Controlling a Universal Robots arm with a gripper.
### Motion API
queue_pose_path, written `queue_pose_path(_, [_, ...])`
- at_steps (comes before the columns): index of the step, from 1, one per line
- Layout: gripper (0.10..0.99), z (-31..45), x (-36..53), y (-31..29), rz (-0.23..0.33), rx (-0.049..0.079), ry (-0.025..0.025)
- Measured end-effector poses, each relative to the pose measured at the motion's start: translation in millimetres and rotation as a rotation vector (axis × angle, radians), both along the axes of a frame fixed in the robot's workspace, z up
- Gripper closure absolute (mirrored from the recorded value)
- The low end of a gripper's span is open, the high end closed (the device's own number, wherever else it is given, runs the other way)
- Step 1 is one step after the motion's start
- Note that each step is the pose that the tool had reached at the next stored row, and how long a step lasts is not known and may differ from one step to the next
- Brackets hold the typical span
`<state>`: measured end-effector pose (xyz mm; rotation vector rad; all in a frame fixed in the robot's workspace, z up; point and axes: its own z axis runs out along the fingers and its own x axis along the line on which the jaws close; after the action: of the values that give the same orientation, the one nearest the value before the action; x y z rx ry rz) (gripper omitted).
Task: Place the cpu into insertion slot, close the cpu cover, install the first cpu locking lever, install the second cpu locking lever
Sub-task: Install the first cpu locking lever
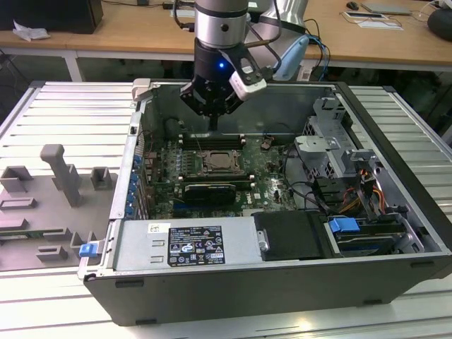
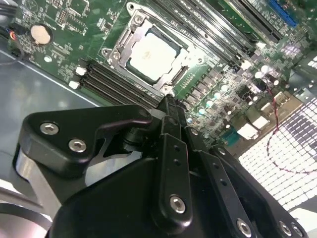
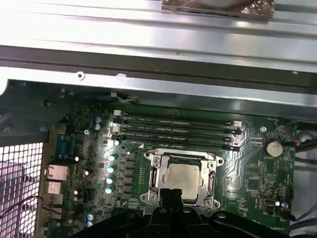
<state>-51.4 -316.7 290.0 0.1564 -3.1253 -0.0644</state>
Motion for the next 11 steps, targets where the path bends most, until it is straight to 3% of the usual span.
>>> queue_pose_path(1, [0.98,-0.8,-4.3,0.0,0.003,0.0,0.0001])
queue_pose_path(3, [0.98,-3.4,-22.3,0.1,0.002,0.001,-0.0031])
queue_pose_path(6, [0.98,-6.6,-31.6,0.1,0.002,0.001,-0.0049])
queue_pose_path(11, [0.98,-12.2,-37.0,0.1,0.002,0.001,-0.0049])
